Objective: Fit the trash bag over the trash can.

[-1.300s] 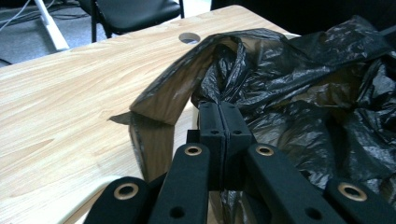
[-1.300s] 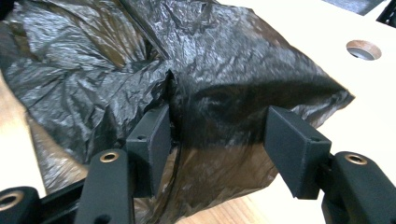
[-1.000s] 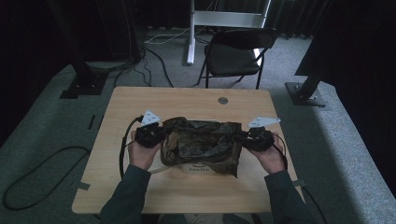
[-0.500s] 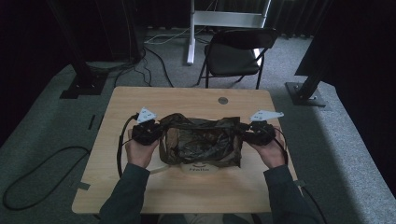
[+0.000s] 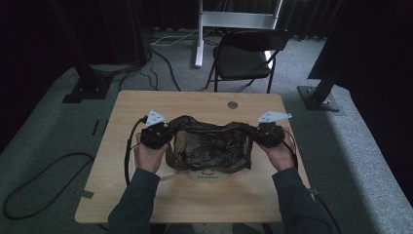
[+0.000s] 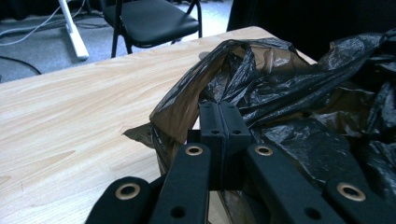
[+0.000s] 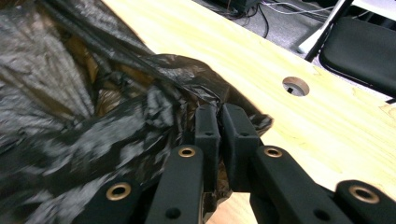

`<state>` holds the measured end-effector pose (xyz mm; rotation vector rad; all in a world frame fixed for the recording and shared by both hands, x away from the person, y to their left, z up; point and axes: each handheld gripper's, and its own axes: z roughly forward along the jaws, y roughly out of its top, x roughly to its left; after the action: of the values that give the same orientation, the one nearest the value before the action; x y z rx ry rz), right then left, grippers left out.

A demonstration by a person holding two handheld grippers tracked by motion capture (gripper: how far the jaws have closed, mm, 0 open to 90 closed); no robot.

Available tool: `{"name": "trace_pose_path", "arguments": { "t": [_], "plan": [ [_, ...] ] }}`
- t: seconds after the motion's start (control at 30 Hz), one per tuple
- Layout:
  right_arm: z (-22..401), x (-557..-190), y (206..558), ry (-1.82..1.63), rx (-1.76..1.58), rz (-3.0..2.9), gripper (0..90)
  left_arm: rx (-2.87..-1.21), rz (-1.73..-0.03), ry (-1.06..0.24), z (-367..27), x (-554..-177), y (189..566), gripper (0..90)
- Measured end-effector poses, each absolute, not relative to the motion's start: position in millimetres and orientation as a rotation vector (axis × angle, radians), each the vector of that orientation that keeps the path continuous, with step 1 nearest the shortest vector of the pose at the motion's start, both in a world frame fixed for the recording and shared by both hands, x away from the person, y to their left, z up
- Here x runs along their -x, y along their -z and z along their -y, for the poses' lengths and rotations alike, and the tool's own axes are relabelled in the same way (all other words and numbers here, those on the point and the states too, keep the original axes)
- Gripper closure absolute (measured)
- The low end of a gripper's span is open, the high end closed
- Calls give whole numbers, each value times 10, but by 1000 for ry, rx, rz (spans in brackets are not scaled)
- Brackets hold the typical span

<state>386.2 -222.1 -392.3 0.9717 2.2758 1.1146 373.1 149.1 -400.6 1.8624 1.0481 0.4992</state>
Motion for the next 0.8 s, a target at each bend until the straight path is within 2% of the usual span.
{"name": "trace_pose_path", "arguments": {
  "t": [0.33, 0.8],
  "plan": [
    [2155, -4112, 4047, -1205, -1007, -2325, 874, -1856, -1138, -525, -1547, -3937, 4141, 900],
    [2115, -4363, 4245, -1247, -1127, -2397, 877, -1898, -1219, -456, -1441, -4169, 4399, 900]
  ]
}}
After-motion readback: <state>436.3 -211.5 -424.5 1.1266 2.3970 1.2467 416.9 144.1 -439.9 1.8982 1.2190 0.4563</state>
